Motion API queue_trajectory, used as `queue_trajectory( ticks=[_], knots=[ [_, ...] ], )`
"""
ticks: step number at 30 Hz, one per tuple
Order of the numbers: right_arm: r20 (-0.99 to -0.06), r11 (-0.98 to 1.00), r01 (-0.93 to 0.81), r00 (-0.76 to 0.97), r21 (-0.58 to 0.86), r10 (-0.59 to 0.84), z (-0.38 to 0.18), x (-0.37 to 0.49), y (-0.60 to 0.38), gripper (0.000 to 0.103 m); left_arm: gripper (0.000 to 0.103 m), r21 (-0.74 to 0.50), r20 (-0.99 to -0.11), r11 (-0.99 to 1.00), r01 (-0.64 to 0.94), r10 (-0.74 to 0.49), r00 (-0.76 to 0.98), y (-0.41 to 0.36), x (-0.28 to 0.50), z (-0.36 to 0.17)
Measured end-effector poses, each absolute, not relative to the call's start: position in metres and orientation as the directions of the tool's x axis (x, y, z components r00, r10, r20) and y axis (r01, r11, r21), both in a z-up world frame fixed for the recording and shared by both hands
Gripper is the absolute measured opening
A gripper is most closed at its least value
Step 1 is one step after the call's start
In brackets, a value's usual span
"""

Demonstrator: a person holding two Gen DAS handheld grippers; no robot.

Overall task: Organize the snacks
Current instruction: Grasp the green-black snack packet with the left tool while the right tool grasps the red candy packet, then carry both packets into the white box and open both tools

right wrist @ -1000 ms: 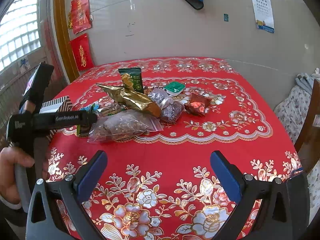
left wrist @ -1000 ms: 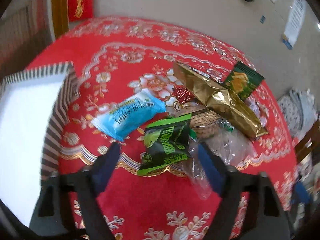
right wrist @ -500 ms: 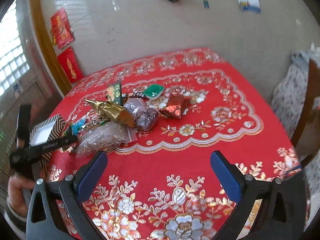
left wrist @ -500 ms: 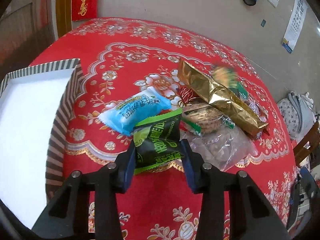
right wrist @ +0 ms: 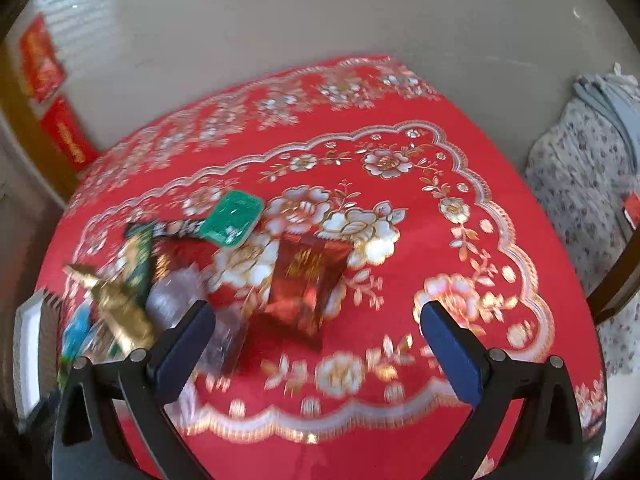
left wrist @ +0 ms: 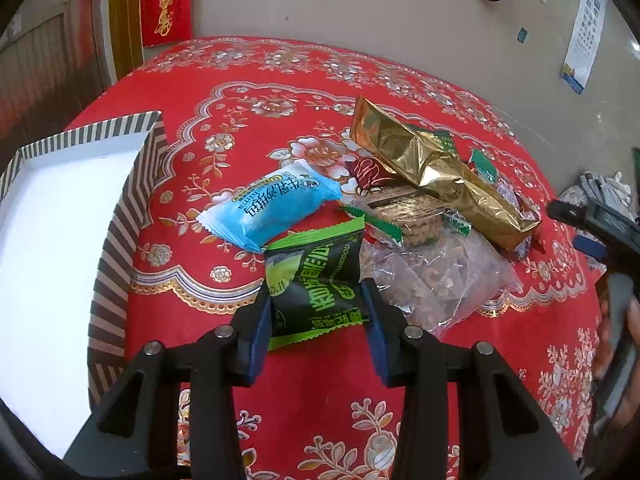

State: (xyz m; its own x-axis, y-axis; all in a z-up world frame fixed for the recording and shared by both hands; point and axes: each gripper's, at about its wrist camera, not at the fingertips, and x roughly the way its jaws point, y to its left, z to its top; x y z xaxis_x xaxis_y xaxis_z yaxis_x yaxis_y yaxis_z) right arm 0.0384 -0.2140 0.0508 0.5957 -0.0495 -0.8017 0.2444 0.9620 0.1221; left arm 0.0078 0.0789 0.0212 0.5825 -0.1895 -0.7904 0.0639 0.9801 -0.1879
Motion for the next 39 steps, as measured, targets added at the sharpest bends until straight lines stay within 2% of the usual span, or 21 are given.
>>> queue_trajectory(
  ticks=[1,4,6,8,9,11,23,39],
  knots=[
    [-0.812,0.962,0.25,0.581,0.114,-0.055,0.048,0.044,-0.214,0.102,0.043,-0.185,-0.791,0.981,0.065,-0.188,0.582,0.078,0.008,0.021],
    [-0.839,0.965,0.241,0.543,0.101,-0.047,0.035,0.057,-0.209,0.087,0.044,-0.179,-0.794,0.982,0.065,-0.183,0.58,0.077,0.009,0.021],
    [-0.849,0.969,0.233,0.524,0.075,-0.061,0.03,0.062,-0.204,0.068,0.044,-0.172,-0.796,0.983,0.065,-0.177,0.579,0.076,0.011,0.021],
    [-0.858,0.971,0.231,0.509,0.058,-0.07,0.026,0.065,-0.202,0.057,0.044,-0.172,-0.798,0.983,0.059,-0.174,0.577,0.075,0.013,0.021],
    [-0.853,0.973,0.227,0.516,0.041,-0.084,0.027,0.066,-0.201,0.047,0.044,-0.173,-0.799,0.983,0.057,-0.174,0.576,0.075,0.014,0.021],
    [-0.853,0.979,0.205,0.512,0.006,-0.102,0.027,0.066,-0.198,0.037,0.044,-0.18,-0.798,0.982,0.053,-0.177,0.575,0.075,0.016,0.021],
    [-0.804,0.985,0.152,0.594,0.081,-0.025,0.038,-0.007,-0.198,0.037,0.041,-0.284,-0.785,0.959,0.006,-0.236,0.573,0.107,0.009,0.025],
    [-0.748,0.995,0.028,0.661,0.093,0.051,0.045,-0.07,-0.141,0.037,0.041,-0.166,-0.717,0.984,0.067,-0.167,0.677,0.094,-0.04,0.053]
  ],
)
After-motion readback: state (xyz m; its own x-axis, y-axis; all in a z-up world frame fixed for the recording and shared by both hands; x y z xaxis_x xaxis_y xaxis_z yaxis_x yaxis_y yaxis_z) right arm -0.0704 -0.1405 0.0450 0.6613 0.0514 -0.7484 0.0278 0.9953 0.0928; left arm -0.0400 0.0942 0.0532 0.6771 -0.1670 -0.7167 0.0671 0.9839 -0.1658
